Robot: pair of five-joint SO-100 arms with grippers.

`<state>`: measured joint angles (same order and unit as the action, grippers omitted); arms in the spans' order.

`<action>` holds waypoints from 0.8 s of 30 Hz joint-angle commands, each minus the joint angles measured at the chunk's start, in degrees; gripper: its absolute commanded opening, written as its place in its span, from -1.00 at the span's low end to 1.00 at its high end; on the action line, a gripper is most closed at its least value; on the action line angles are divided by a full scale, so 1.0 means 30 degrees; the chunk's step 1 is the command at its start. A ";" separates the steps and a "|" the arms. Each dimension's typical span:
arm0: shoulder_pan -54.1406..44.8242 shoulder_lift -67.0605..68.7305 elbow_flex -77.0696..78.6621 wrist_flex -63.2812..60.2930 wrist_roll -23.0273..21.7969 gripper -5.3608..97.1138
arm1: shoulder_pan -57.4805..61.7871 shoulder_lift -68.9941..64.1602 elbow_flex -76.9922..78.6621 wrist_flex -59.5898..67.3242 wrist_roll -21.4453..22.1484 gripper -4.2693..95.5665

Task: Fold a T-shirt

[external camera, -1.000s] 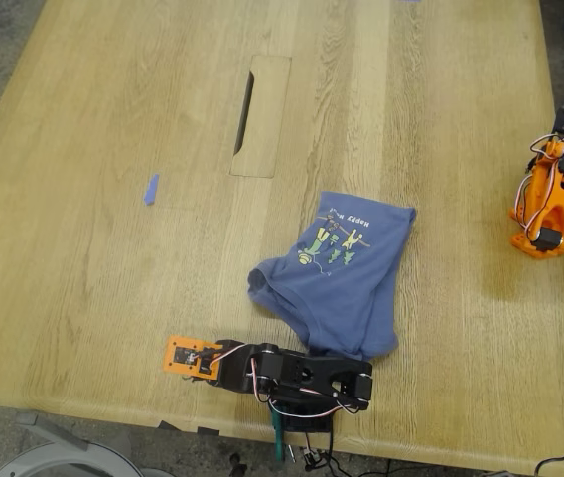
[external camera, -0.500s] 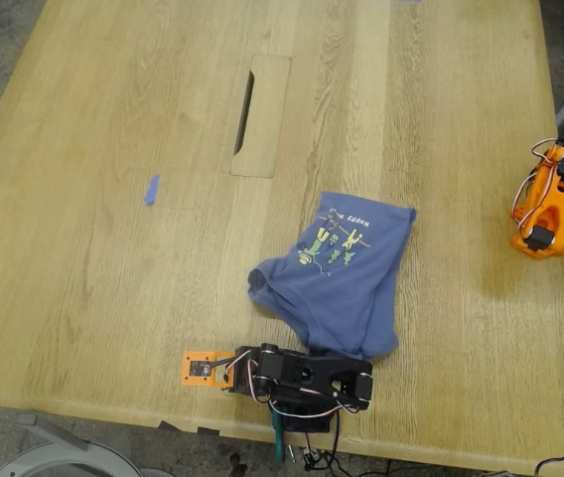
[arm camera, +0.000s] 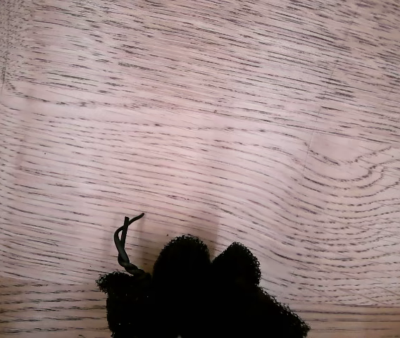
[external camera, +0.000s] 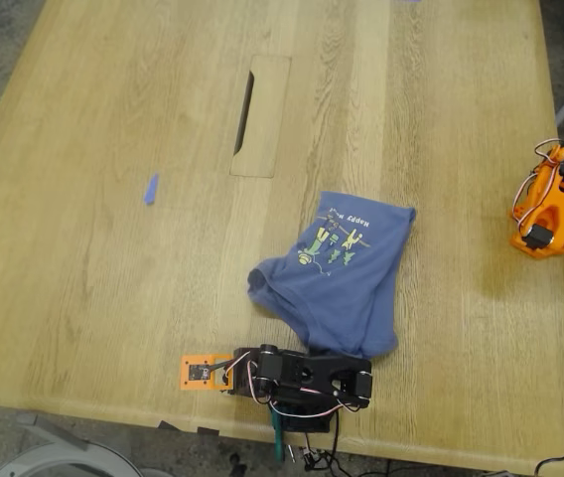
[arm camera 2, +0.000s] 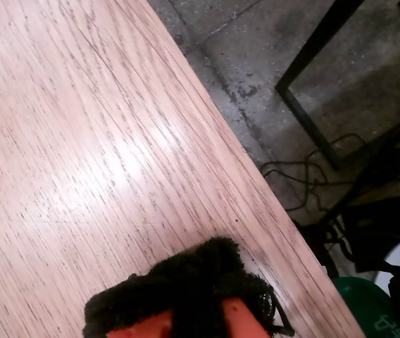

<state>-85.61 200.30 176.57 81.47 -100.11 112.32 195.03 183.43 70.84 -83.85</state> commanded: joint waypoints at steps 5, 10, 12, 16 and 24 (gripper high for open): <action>-0.0059 0.2168 -0.0322 0.0117 -0.0469 -0.89 | 0.0146 0.0029 0.1230 0.0410 -0.3809 -0.82; -0.0059 0.2168 -0.0322 0.0117 -0.0469 -0.89 | 0.0146 0.0029 0.1230 0.0410 -0.3809 -0.82; -0.0059 0.2168 -0.0322 0.0117 -0.0469 -0.89 | 0.0146 0.0029 0.1230 0.0410 -0.3809 -0.82; -0.0059 0.2168 -0.0322 0.0117 -0.0469 -0.89 | 0.0146 0.0029 0.1230 0.0410 -0.3809 -0.82; -0.0059 0.2168 -0.0322 0.0117 -0.0469 -0.89 | 0.0645 0.0029 0.1230 0.0410 -0.3809 -0.82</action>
<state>-85.61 200.30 176.57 81.47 -100.81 113.03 195.03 183.43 71.72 -94.83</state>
